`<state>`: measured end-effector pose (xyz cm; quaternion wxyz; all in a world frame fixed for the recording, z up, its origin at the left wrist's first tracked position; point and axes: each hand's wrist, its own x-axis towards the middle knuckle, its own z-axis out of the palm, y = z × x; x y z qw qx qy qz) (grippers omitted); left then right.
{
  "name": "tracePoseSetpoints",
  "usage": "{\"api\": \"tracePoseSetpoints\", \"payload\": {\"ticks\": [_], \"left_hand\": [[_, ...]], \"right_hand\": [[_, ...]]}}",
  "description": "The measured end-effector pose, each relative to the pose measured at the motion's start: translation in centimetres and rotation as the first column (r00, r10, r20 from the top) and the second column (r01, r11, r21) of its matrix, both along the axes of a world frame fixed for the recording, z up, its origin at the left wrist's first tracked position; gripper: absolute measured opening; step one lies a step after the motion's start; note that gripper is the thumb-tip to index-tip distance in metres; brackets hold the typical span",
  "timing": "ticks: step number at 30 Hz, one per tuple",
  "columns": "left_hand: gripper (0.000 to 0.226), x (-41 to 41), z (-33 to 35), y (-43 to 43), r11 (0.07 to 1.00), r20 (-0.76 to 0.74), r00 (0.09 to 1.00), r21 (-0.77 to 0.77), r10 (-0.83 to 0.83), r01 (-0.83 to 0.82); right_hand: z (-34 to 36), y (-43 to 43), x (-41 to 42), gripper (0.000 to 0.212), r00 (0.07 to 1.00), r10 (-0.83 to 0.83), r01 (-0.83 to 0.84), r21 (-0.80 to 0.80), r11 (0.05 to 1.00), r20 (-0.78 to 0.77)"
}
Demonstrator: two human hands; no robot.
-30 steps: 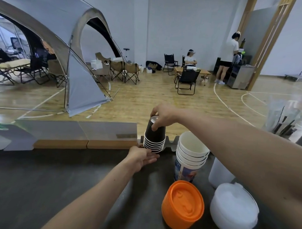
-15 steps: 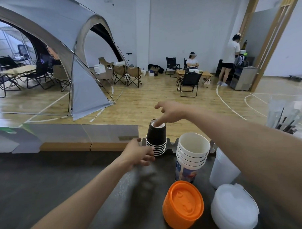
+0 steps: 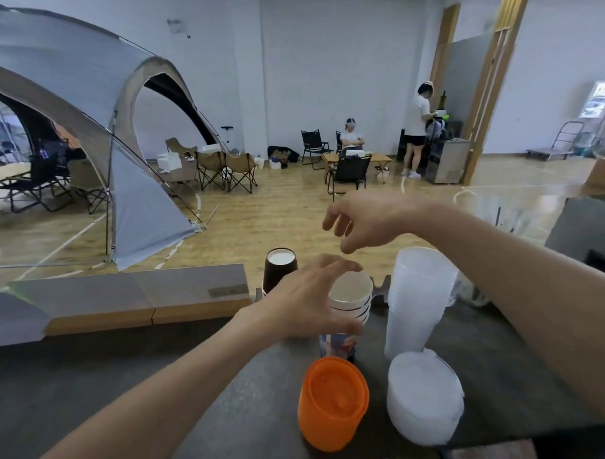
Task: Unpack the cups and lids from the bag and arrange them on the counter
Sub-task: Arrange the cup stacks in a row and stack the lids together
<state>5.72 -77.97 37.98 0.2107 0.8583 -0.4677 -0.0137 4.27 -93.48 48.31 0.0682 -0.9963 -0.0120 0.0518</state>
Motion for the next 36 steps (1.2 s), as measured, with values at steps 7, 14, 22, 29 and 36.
{"api": "tracePoseSetpoints", "payload": {"ticks": [7,14,22,29,36], "left_hand": [[0.072,1.2,-1.7,-1.7,0.998,0.037,0.997,-0.017,0.061,-0.061],[0.076,3.7,-1.3,0.5,0.924,-0.213,0.968,-0.326,0.133,-0.199],[0.056,5.4,5.5,4.7,0.496,-0.451,0.888,-0.754,0.087,-0.431],[0.030,4.4,4.6,2.8,0.431,-0.716,0.675,-0.673,-0.176,-0.601],[0.034,4.9,0.5,-3.0,0.668,-0.912,0.365,-0.391,-0.188,-0.633]], "right_hand": [[-0.7,-2.7,-1.4,0.043,0.990,-0.048,0.034,0.100,0.994,0.134],[-1.8,-3.9,-0.8,0.052,0.994,-0.078,0.065,0.156,0.986,0.080],[-1.2,-3.8,0.3,0.075,0.998,-0.064,0.050,0.337,0.940,0.030],[1.7,-6.4,-0.5,0.063,0.992,-0.061,-0.054,0.808,0.586,0.110],[3.6,-9.9,-0.2,0.056,0.986,-0.149,0.033,0.793,0.609,0.073]]}}
